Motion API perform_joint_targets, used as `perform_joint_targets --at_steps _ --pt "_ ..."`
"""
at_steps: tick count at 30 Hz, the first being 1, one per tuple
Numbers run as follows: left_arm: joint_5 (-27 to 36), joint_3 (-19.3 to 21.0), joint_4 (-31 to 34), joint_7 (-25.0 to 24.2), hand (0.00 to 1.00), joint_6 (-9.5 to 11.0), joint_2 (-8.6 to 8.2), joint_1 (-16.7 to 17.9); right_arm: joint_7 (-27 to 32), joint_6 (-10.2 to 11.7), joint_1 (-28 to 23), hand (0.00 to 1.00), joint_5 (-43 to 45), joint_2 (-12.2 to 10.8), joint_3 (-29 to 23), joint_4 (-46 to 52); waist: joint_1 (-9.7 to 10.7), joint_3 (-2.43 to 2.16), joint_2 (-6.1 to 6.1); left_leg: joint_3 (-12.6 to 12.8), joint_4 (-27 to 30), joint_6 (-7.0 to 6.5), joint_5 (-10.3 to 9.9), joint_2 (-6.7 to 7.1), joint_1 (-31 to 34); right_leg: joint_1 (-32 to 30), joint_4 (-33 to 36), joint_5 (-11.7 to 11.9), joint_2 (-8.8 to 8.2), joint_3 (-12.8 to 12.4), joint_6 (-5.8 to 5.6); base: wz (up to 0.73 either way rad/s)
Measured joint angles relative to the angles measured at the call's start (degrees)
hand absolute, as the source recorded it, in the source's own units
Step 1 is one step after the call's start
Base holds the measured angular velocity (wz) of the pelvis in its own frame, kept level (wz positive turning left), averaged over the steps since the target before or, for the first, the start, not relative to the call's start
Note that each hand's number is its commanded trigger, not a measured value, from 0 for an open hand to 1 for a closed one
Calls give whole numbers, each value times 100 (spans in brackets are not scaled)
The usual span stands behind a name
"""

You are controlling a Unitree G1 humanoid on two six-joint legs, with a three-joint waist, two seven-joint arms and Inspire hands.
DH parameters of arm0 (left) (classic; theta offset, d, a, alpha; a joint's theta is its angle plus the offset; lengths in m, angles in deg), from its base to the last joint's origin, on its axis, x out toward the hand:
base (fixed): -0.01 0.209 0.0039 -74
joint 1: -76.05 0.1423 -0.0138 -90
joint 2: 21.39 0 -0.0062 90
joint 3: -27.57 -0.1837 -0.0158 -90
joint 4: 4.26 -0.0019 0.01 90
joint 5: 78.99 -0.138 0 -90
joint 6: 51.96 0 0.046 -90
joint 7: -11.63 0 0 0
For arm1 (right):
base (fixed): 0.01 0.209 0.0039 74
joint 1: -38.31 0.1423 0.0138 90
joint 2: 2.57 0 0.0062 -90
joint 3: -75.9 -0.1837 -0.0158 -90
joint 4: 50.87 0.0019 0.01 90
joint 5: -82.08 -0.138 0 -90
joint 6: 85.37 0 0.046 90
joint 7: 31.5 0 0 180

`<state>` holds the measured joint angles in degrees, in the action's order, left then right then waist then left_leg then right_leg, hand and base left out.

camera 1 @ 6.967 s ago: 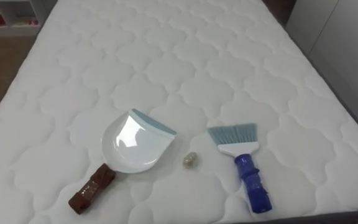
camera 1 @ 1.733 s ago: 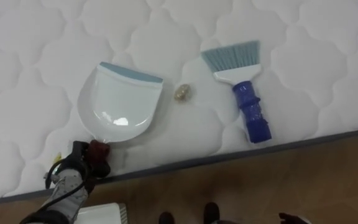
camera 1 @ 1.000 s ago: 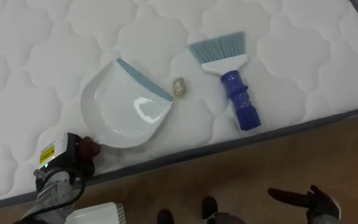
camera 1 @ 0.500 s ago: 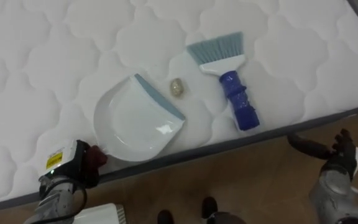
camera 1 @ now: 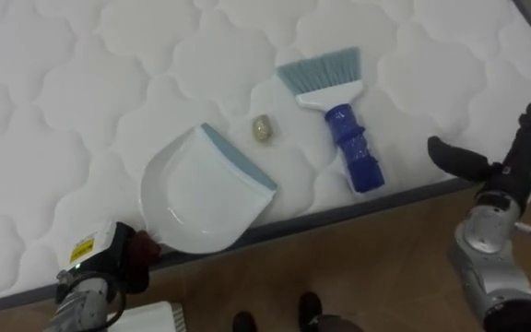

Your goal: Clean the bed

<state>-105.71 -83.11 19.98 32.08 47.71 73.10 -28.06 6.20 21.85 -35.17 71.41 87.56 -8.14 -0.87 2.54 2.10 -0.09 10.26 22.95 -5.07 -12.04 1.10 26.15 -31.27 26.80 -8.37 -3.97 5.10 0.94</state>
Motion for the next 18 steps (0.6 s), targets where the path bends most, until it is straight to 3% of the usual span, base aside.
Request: perform_joint_targets --at_steps 12,18 --pt "5 -28 16 -619 100 29 77 -172 -239 67 109 0 142 177 910 -146 -200 19 50 15 25 10 9 -10 -20 39 -16 -8 -18 70 19 1" --pt "-38 -108 38 -898 100 -104 91 -331 -602 19 202 0 182 177 959 -282 -306 27 40 -7 37 12 7 -30 62 -10 -25 -15 -19 146 29 6"
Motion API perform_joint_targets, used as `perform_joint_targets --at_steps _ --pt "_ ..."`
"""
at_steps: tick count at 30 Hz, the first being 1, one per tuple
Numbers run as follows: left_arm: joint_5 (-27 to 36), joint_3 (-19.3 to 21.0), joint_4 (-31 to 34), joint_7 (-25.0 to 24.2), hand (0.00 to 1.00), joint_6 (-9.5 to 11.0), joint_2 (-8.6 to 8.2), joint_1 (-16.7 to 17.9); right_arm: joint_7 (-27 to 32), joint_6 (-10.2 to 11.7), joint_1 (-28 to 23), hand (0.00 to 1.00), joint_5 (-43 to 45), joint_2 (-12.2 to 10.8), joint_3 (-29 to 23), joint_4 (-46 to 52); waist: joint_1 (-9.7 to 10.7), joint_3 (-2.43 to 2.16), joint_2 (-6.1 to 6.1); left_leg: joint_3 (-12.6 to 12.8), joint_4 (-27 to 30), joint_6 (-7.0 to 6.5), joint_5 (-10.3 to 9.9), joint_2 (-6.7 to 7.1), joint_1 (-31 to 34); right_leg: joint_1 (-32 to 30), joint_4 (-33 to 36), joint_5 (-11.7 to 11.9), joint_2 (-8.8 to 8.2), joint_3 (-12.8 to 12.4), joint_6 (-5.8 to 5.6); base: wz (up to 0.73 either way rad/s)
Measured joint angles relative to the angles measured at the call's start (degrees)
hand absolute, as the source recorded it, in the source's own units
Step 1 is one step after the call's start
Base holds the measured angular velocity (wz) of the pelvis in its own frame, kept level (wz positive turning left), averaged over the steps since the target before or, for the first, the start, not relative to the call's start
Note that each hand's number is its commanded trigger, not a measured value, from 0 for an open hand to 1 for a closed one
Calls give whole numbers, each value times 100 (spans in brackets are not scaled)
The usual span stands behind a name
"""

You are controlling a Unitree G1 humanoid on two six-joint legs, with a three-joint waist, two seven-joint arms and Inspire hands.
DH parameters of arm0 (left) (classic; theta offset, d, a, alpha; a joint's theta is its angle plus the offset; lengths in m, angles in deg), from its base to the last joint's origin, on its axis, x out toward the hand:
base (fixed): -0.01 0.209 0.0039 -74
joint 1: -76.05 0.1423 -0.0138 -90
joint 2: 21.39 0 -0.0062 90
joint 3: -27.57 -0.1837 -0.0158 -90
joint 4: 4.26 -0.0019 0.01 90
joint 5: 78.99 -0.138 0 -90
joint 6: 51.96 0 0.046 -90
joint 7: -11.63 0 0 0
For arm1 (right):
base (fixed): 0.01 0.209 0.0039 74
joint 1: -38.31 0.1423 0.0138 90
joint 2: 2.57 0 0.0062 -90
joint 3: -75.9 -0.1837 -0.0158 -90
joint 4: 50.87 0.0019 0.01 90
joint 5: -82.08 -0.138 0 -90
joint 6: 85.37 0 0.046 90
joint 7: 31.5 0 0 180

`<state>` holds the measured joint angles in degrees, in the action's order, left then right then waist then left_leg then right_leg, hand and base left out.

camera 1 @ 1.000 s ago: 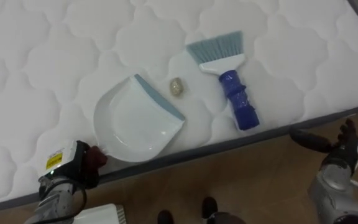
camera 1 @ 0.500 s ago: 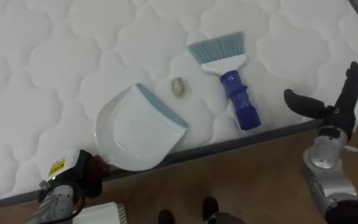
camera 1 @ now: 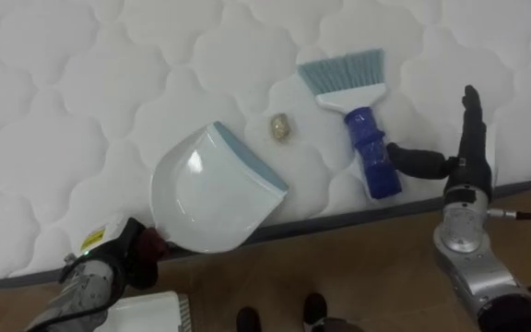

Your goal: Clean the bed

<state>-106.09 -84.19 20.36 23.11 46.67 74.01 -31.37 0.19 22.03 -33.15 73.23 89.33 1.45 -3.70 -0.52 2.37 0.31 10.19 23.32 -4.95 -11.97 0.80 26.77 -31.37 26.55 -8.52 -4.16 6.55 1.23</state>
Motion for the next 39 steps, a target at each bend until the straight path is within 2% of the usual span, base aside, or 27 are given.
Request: perform_joint_targets --at_steps 4,9,20,28,31,33,39 --pt "-5 1 24 -101 100 19 -1 -33 -70 0 66 0 1 3 10 -1 -78 10 -14 -2 23 0 0 -10 55 -48 1 3 4 8 6 0" --pt "-6 1 123 -181 100 46 0 -61 -274 0 64 0 0 24 138 -6 -109 68 -98 -41 13 1 -1 -7 95 -68 0 2 -17 111 8 5" --pt "10 -45 128 -274 100 97 -2 -82 -599 -6 106 0 107 32 162 -397 -140 69 -109 -92 50 2 2 -3 148 -85 9 0 -51 200 23 3" --pt "5 -44 123 -423 100 96 -3 -160 -926 -129 227 0 149 35 173 -843 -145 90 -142 -102 59 2 2 -3 145 -61 8 0 -63 240 23 1" --pt "5 -44 126 -515 100 91 -2 -166 -1088 -146 338 0 147 37 176 -1148 -158 122 -189 -102 41 1 1 -1 146 -62 13 0 -67 246 23 0" --pt "4 -43 134 -624 100 88 5 -178 -1214 -264 475 0 122 59 174 -1471 -168 144 -216 -102 19 0 1 0 159 -80 24 0 -74 264 24 0" --pt "27 -50 127 -792 100 63 4 -183 -1492 -325 702 0 -38 146 175 -1809 -158 150 -203 -103 48 0 3 57 162 -168 239 -82 -166 290 61 3"
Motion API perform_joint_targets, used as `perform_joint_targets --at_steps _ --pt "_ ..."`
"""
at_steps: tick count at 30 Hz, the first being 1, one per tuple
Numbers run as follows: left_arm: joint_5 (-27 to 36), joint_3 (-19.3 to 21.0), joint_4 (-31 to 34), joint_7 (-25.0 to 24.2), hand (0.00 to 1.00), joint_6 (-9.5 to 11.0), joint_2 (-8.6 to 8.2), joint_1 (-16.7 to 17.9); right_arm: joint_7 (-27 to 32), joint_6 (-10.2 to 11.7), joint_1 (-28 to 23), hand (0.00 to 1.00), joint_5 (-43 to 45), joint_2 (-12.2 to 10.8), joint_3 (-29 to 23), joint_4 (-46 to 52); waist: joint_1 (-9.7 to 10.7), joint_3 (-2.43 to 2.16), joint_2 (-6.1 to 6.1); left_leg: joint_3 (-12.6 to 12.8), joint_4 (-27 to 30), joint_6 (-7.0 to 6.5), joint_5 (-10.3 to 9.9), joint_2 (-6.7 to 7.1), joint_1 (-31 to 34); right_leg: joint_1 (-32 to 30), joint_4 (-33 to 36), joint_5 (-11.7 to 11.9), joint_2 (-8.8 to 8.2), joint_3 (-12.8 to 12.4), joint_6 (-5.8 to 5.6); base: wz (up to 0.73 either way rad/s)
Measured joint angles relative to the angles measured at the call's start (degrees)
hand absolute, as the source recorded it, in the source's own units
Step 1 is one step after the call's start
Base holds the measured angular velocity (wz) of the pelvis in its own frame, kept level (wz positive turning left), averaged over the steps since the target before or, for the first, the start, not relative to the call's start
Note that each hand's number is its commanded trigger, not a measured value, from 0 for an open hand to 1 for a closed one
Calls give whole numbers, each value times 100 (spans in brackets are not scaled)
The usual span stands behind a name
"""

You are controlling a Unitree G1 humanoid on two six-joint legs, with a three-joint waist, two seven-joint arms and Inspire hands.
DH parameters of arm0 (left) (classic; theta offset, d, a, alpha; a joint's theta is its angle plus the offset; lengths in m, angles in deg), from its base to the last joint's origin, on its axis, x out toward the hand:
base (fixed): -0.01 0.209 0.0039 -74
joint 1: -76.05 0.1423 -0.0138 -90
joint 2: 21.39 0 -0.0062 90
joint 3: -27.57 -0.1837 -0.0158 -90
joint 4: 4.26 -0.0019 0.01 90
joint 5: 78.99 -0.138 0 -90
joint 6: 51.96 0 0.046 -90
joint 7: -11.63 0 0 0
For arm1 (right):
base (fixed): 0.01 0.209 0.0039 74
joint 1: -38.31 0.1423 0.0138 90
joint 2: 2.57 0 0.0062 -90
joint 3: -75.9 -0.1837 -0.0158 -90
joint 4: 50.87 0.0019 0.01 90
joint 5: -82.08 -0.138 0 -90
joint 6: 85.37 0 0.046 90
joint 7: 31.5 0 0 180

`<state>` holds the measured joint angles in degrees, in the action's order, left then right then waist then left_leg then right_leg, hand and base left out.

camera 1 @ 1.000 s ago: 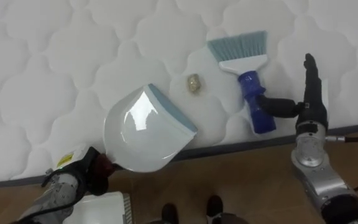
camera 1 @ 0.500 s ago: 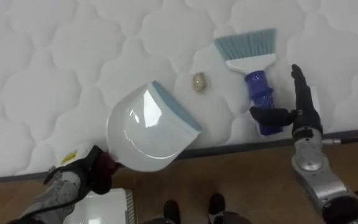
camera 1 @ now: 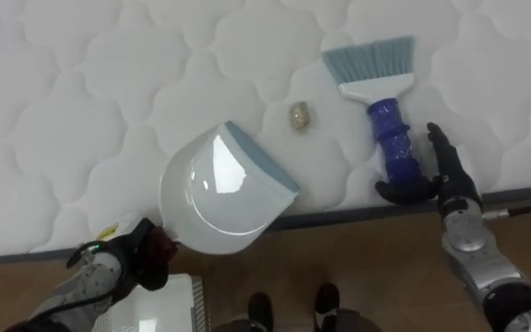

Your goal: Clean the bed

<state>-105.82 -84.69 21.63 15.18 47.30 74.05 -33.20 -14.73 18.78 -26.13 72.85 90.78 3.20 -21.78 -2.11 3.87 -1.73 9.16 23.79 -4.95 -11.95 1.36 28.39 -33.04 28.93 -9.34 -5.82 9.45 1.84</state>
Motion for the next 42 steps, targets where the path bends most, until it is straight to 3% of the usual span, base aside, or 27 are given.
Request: perform_joint_targets --at_steps 25,37,38,40,42 --pt "-17 -18 192 -137 100 -4 -1 -70 -457 -230 263 0 72 121 1 -386 -131 -16 85 -3 94 -17 10 26 -4 4 86 -15 -31 -7 -16 0" --pt "-99 -109 169 -144 100 -142 -3 -62 -447 -554 490 0 459 120 174 -324 -179 -15 87 -1 109 -9 17 28 -12 2 165 -33 -44 -18 6 0" --pt "-116 -126 166 -139 100 -166 -4 -57 -446 -554 495 46 573 120 174 -323 -198 -15 87 -1 107 -5 21 27 -12 2 163 -39 -45 -13 12 0" --pt "-139 -169 168 -122 100 -180 -4 -55 -434 -555 495 100 689 124 184 -323 -229 -12 91 -2 93 4 29 28 -12 2 158 -53 -49 0 20 0" --pt "-133 -179 201 -116 100 -189 -4 -44 -371 -559 495 100 772 125 202 -332 -267 -4 104 -3 64 18 48 27 -12 2 129 -65 -51 25 28 0"
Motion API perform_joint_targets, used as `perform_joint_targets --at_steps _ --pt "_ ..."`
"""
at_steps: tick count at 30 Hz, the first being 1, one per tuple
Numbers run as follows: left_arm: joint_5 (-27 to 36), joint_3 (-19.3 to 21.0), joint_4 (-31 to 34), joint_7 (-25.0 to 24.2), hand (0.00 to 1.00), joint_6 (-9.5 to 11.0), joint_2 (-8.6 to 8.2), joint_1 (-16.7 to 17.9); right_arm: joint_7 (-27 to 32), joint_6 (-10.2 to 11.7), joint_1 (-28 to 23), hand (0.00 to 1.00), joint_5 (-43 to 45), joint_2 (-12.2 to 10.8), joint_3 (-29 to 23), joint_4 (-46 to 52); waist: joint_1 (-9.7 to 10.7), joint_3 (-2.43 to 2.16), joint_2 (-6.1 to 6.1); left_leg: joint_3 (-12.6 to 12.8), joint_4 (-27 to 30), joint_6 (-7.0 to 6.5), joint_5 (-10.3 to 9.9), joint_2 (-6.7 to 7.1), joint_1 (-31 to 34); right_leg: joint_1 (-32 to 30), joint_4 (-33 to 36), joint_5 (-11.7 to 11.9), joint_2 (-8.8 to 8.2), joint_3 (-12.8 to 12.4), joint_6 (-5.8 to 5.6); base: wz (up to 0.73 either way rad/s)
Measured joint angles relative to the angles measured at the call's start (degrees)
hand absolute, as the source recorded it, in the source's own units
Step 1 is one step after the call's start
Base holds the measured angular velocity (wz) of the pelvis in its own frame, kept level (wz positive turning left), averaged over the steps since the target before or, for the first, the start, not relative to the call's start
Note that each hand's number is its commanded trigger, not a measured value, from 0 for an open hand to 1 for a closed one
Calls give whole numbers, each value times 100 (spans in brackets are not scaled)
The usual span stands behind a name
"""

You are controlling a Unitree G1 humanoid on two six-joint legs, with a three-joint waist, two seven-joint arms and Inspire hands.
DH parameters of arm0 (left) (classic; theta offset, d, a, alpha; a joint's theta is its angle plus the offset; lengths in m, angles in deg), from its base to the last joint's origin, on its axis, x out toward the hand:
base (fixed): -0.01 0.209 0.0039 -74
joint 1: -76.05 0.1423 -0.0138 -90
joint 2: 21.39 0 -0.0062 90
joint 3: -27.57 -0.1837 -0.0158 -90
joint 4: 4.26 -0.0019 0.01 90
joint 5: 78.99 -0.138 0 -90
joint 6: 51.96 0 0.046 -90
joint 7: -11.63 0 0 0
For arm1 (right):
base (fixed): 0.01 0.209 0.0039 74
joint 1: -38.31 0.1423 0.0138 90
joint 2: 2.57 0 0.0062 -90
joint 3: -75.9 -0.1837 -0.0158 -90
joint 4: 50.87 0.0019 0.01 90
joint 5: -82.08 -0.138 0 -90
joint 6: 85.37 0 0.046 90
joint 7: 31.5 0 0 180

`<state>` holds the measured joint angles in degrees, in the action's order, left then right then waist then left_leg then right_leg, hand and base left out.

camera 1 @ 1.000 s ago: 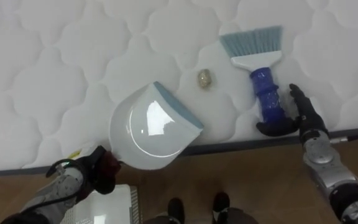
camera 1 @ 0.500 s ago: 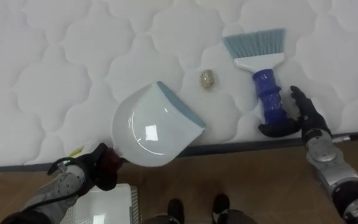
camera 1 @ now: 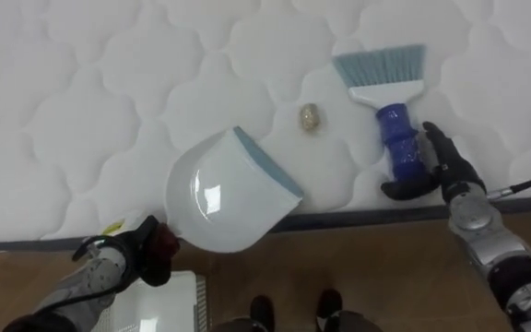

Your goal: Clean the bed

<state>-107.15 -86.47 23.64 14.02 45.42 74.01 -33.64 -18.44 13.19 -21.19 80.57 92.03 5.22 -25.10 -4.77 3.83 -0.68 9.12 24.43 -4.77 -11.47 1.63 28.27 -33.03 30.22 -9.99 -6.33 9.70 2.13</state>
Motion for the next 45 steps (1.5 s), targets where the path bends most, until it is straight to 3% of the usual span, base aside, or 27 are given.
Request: perform_joint_targets --at_steps 6,9,15,33,39,40,42,45 --pt "11 -107 37 132 100 -58 -4 17 307 -122 86 100 85 222 252 -19 -26 -3 17 -30 -1 12 18 -9 -2 29 -62 1 6 61 4 2" --pt "46 -186 58 200 100 -65 -3 17 374 -241 144 100 84 227 274 -30 -43 3 34 -42 -1 12 19 -9 -2 34 -62 1 4 76 5 3" --pt "89 -298 48 279 100 -68 -3 -11 370 -227 155 100 54 166 580 -67 -63 11 48 -66 -34 11 18 3 6 35 -66 1 -24 148 5 2" --pt "164 -435 39 378 100 -121 -11 -42 483 -225 239 100 178 165 546 -332 -35 32 80 -158 -57 13 18 14 3 84 -74 1 -20 184 6 1" --pt "153 -432 162 331 100 -248 -9 -51 621 -288 228 100 400 168 396 -388 -27 32 81 -170 -48 12 18 21 24 77 -80 -5 -30 199 5 0" --pt "153 -432 180 330 100 -253 -9 -51 648 -298 228 95 426 169 395 -388 -26 32 81 -175 -44 12 18 22 28 77 -80 -6 -31 202 5 4" --pt "118 -431 195 320 100 -265 -9 -62 743 -315 237 100 447 177 360 -468 -18 29 82 -210 53 12 18 21 64 81 -72 -9 -44 253 8 8" --pt "92 -431 195 335 100 -267 -9 -76 821 -316 220 100 450 186 350 -492 -19 14 106 -250 139 12 18 20 108 91 -49 -9 -60 305 9 10"
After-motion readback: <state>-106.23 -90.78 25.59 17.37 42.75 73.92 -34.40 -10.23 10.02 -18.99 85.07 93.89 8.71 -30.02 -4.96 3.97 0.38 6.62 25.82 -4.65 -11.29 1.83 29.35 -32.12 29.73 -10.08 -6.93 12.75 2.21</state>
